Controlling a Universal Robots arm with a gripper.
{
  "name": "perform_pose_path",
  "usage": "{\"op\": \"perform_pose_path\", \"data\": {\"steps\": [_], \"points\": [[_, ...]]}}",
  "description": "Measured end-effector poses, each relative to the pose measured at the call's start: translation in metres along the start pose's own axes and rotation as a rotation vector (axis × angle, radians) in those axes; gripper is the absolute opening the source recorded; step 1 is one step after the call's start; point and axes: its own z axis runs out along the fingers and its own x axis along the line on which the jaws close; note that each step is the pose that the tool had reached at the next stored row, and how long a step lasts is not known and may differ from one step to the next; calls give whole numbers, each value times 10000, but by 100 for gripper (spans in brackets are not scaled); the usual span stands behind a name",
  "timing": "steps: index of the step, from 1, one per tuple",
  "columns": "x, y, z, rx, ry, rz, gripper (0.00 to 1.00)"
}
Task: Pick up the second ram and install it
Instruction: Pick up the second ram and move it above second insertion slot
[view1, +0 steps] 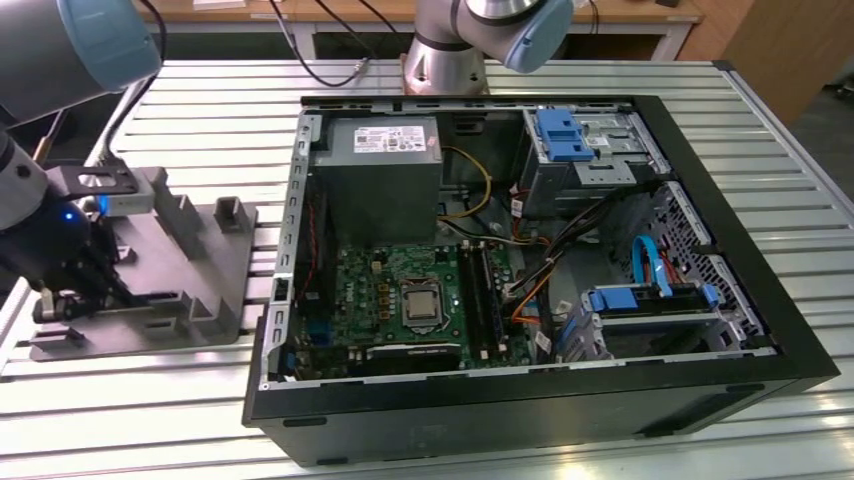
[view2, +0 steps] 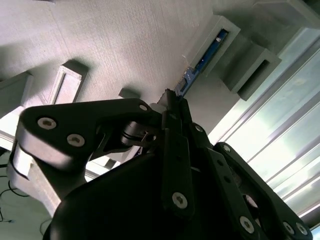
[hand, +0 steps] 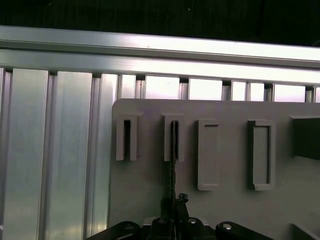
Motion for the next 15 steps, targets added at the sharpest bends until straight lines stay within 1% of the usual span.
{"op": "perform_pose_path", "data": {"steps": [4, 15], "points": [[-1, 0, -49, 0, -15, 0, 14], [-7, -1, -181, 0, -25, 0, 14]]}}
